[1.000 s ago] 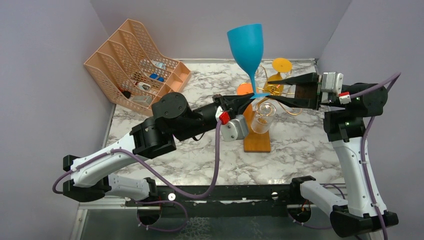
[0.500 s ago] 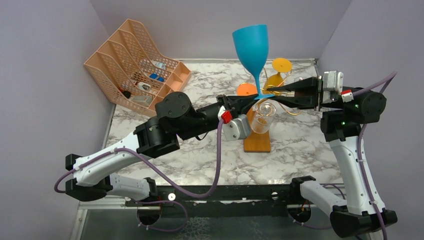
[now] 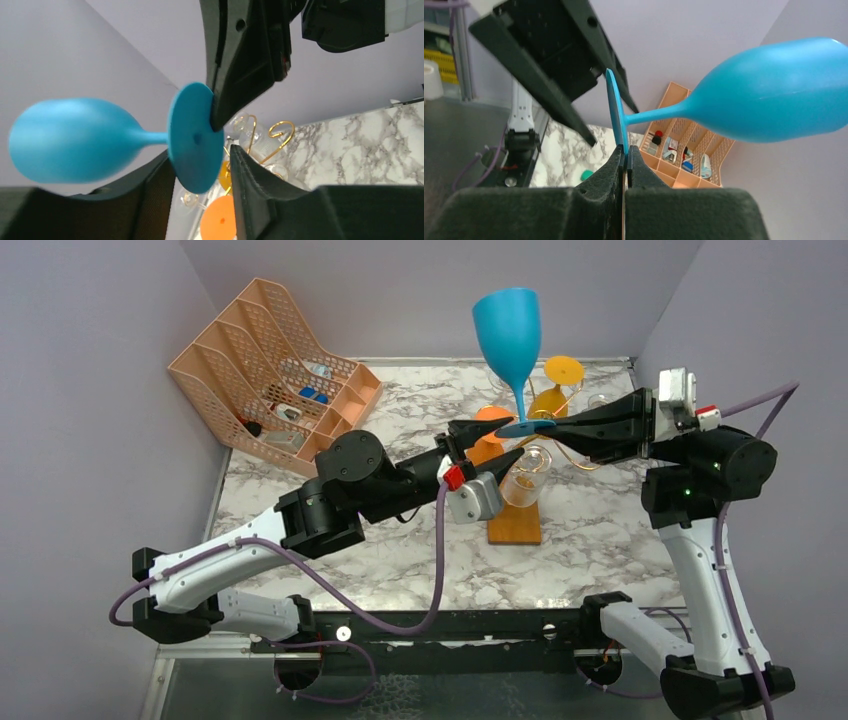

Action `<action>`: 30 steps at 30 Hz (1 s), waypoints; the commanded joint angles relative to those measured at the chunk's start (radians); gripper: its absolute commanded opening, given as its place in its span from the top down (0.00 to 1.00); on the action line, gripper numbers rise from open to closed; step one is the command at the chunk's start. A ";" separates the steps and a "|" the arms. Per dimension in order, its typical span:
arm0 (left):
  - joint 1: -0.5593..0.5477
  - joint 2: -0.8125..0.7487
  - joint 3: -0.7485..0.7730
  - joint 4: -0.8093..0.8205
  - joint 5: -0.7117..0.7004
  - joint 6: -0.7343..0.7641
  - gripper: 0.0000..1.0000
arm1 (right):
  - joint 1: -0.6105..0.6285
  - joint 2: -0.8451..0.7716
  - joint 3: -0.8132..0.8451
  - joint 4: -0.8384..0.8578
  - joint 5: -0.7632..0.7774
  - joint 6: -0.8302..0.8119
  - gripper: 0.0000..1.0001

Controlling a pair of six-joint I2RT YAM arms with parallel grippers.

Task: Place the wine glass upside down on the wine glass rack
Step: Turn the wine glass upside down at the wine rack.

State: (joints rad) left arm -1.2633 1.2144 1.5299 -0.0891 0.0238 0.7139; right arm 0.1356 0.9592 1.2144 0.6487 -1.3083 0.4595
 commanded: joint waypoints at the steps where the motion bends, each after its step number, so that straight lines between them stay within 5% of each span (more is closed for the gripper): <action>1: -0.001 -0.037 -0.056 0.061 -0.036 -0.009 0.42 | 0.001 -0.044 0.000 -0.052 0.195 0.125 0.99; 10: -0.001 -0.087 -0.127 0.092 -0.108 -0.025 0.02 | 0.001 -0.192 0.062 -0.476 0.498 -0.013 0.99; 18: -0.001 -0.161 -0.257 0.135 -0.253 -0.083 0.01 | 0.000 -0.222 0.240 -1.032 0.903 0.110 0.99; 30: -0.002 -0.249 -0.415 0.105 -0.468 -0.217 0.01 | 0.001 -0.320 0.363 -1.412 1.323 0.303 0.99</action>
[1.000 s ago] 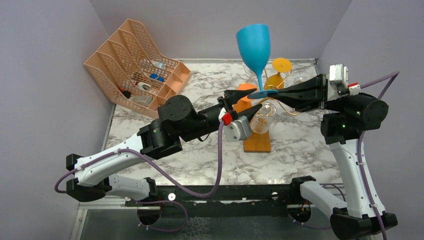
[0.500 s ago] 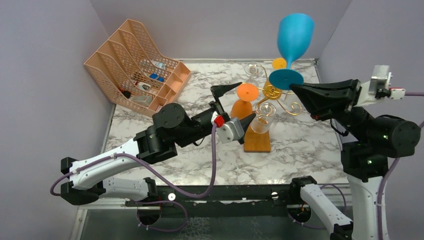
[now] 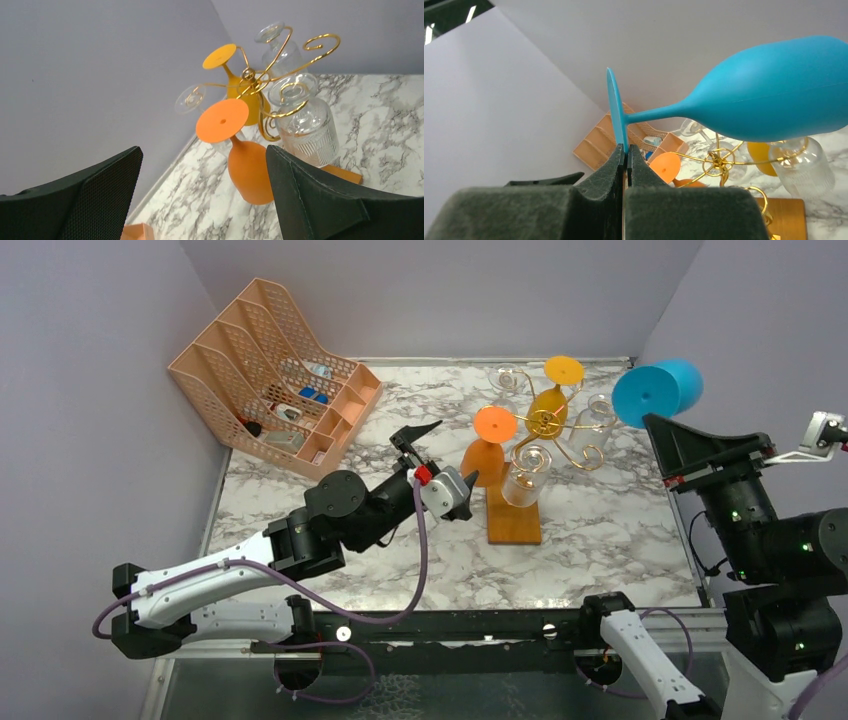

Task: Place the wine glass upside down on the wine glass rack
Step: Turn the wine glass upside down at the wine rack.

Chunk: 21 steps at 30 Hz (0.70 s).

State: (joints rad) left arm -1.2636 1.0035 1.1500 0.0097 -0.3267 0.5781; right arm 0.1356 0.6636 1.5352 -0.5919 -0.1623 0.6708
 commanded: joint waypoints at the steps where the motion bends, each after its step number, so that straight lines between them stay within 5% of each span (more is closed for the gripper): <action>1: 0.000 -0.048 -0.050 0.004 -0.122 -0.094 0.01 | 0.001 -0.034 0.038 -0.193 0.191 0.117 0.99; 14: 0.000 -0.116 -0.156 -0.034 -0.137 -0.207 0.01 | 0.000 -0.014 0.095 -0.627 0.457 0.551 0.99; 21: 0.000 -0.135 -0.197 -0.036 -0.143 -0.223 0.01 | 0.000 -0.068 -0.056 -0.544 0.441 0.648 0.99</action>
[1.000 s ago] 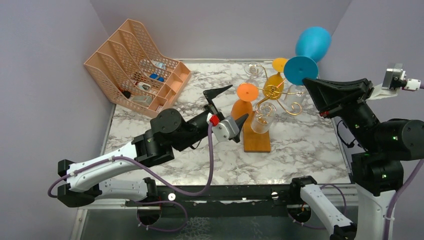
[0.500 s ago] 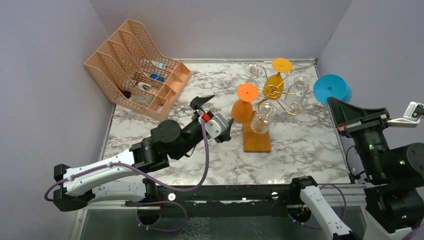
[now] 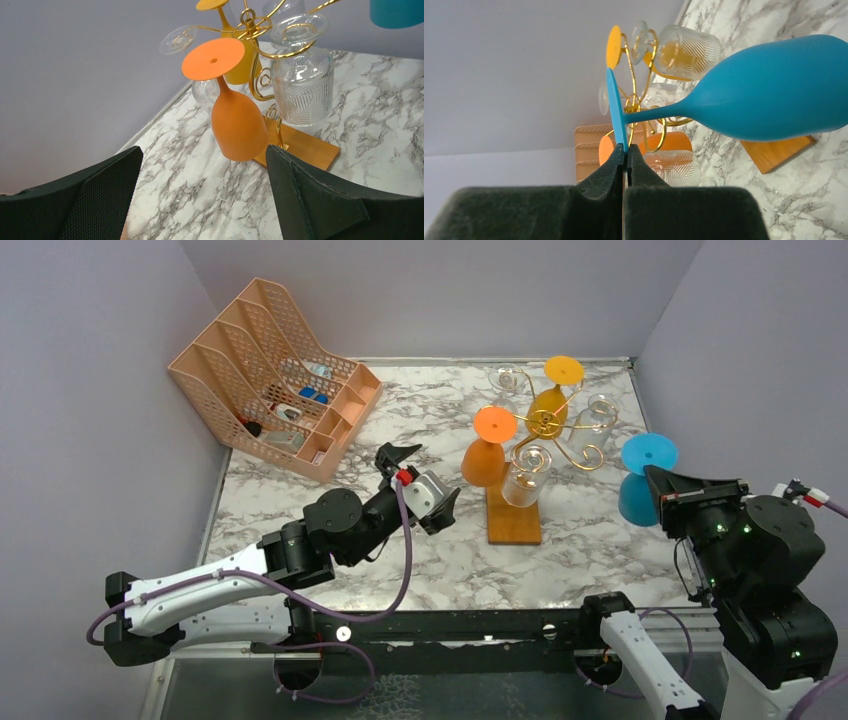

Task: Place the wine glass upside down on the wine glass rack
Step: Turn the wine glass upside down at the wine rack.

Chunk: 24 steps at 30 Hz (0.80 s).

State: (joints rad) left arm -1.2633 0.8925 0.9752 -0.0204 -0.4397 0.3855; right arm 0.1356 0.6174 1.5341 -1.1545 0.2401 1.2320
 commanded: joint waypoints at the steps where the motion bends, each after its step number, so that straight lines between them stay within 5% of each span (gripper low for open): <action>1: -0.001 -0.026 -0.029 -0.008 -0.030 -0.034 0.01 | 0.000 -0.020 -0.061 0.024 0.042 0.092 0.99; 13: -0.002 -0.091 -0.075 -0.027 -0.062 -0.072 0.01 | 0.001 -0.072 -0.267 0.274 0.046 0.113 0.99; 24: -0.001 -0.122 -0.091 -0.042 -0.071 -0.085 0.01 | 0.001 -0.034 -0.281 0.287 -0.015 0.131 0.99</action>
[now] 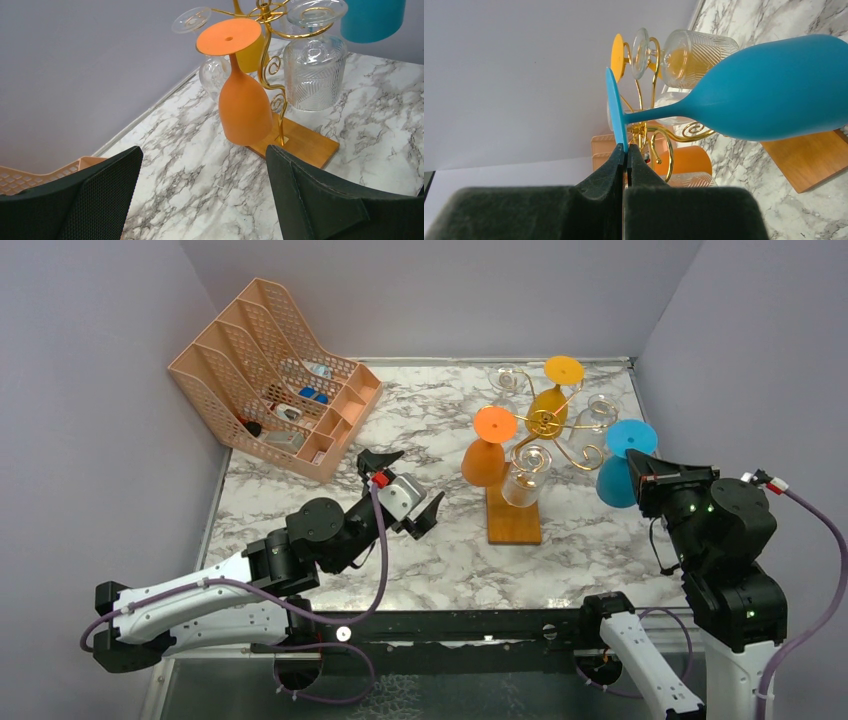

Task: Place the wine glass upside down on the wine glass rack
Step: Turn the wine glass upside down at the wine rack.

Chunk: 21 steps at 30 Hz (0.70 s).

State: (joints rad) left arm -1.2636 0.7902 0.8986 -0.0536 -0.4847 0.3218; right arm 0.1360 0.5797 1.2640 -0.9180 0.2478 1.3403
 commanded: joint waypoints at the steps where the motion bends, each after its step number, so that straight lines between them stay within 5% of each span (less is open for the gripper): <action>1: 0.000 -0.021 -0.016 -0.008 -0.027 -0.021 0.01 | 0.000 0.005 -0.013 0.051 -0.027 0.025 0.99; 21: -0.001 -0.035 -0.013 -0.032 -0.037 -0.028 0.01 | 0.000 0.045 -0.102 0.151 -0.128 0.010 0.99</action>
State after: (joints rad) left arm -1.2636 0.7712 0.8917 -0.0891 -0.4904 0.3027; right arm 0.1356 0.6109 1.1770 -0.8314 0.1577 1.3537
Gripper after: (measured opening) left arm 0.990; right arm 0.015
